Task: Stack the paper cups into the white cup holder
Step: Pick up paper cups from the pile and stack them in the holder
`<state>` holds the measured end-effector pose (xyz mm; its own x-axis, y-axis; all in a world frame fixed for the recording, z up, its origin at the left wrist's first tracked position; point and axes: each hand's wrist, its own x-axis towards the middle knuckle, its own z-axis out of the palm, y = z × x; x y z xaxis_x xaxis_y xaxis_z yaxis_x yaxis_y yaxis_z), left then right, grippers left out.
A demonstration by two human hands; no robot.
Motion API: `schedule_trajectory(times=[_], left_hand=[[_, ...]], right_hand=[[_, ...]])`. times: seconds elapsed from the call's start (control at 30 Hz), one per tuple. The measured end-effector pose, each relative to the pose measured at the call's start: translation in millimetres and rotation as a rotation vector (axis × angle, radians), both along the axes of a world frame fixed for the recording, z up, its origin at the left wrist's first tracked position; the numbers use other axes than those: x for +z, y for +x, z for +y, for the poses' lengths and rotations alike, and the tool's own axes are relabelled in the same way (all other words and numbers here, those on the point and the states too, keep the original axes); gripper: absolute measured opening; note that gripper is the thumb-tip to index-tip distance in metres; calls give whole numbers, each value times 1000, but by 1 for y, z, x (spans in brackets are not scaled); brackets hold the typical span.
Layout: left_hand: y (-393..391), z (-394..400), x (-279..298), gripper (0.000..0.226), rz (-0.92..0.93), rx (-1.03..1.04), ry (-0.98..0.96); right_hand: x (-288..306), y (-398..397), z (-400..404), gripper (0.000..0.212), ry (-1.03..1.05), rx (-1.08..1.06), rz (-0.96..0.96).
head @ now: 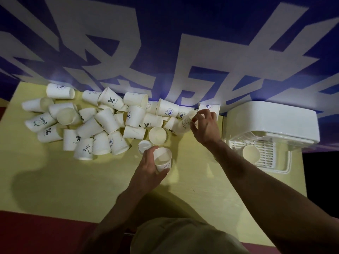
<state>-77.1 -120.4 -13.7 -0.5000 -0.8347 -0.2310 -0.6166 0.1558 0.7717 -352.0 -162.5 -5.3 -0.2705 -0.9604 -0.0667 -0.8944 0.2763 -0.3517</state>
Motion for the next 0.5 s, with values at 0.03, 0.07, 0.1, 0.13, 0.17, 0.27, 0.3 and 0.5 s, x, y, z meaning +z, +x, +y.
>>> schedule_trajectory(times=[0.03,0.07,0.1,0.13,0.17,0.27,0.3,0.5], left_hand=[[-3,0,3,80,-4,-1,27],[-6,1,6,81,-13,-1,60],[-9,2,8,81,-21,-4,71],[-13,3,8,82,-28,-13,63],[-16,5,9,82,-28,-26,46],[-31,13,13,83,-22,-75,4],[-38,16,14,84,-23,-92,2],[-88,34,36,85,-33,-213,-30]], right_hand=[[2,-2,9,35,-24,-3,-37],[4,-5,18,37,-41,-11,-89],[8,-8,28,39,-55,-26,-156],[11,-12,40,40,-70,-38,-224],[18,-15,54,39,-76,-42,-276],[33,-23,103,26,-116,-49,-349],[38,-26,120,21,-124,-60,-358],[47,-53,208,37,-157,-183,-378]])
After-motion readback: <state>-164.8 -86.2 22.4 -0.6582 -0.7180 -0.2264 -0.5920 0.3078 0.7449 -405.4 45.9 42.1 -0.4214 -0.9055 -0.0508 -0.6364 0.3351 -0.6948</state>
